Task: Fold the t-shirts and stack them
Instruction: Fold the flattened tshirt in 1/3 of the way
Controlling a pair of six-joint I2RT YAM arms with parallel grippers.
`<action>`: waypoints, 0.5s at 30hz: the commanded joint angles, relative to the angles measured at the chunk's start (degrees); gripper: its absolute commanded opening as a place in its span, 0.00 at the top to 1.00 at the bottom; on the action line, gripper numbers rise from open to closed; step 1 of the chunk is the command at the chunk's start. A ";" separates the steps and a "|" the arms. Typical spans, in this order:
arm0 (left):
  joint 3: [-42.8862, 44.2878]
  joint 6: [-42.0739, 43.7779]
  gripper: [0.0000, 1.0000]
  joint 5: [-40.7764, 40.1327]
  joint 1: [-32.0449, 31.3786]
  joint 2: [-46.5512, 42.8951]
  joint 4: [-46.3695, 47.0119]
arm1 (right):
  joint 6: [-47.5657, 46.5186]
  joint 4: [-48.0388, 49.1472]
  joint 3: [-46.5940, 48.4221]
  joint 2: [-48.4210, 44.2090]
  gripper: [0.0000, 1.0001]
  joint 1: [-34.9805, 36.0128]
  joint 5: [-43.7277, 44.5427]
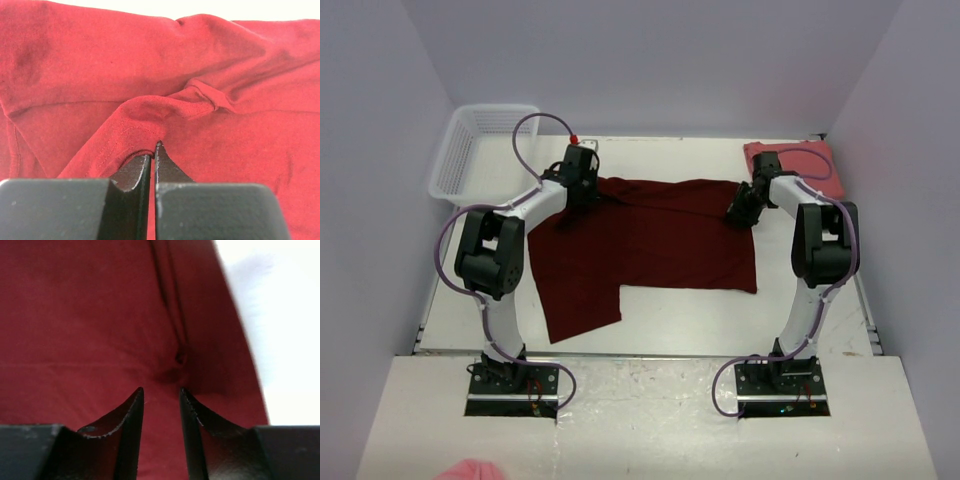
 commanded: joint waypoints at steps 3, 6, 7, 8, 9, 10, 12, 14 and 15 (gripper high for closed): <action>-0.09 -0.34 1.00 0.70 -0.24 -2.58 2.45 | 4.57 7.72 -0.87 -4.96 0.61 -0.66 -5.44; -0.26 -0.26 1.00 0.61 -0.24 -2.50 2.37 | 5.28 8.16 -0.79 -4.17 0.59 -1.44 -5.88; -0.26 -0.25 1.00 0.53 -0.24 -2.50 2.45 | 5.54 8.07 -0.52 -3.73 0.59 -1.71 -6.84; -0.26 -0.25 1.00 0.61 -0.24 -2.41 2.45 | 6.06 7.46 -0.26 -2.77 0.59 -1.97 -7.03; -0.26 -0.25 1.00 0.61 -0.24 -2.32 2.37 | 6.33 7.37 0.18 -2.50 0.58 -1.98 -6.77; -0.26 -0.34 1.00 0.61 -0.24 -2.32 2.45 | 6.42 6.85 0.53 -2.23 0.58 -2.76 -6.50; -0.27 -0.34 1.00 0.61 -0.24 -2.32 2.45 | 6.86 5.35 1.41 -1.71 0.59 -4.08 -5.71; -0.44 -0.34 1.00 0.61 -0.24 -2.32 2.54 | 5.89 2.47 3.42 -0.83 0.59 -4.09 -2.82; -0.44 -0.34 1.00 0.61 -0.24 -2.32 2.54 | 5.28 1.75 4.04 -0.48 0.60 -4.09 -2.55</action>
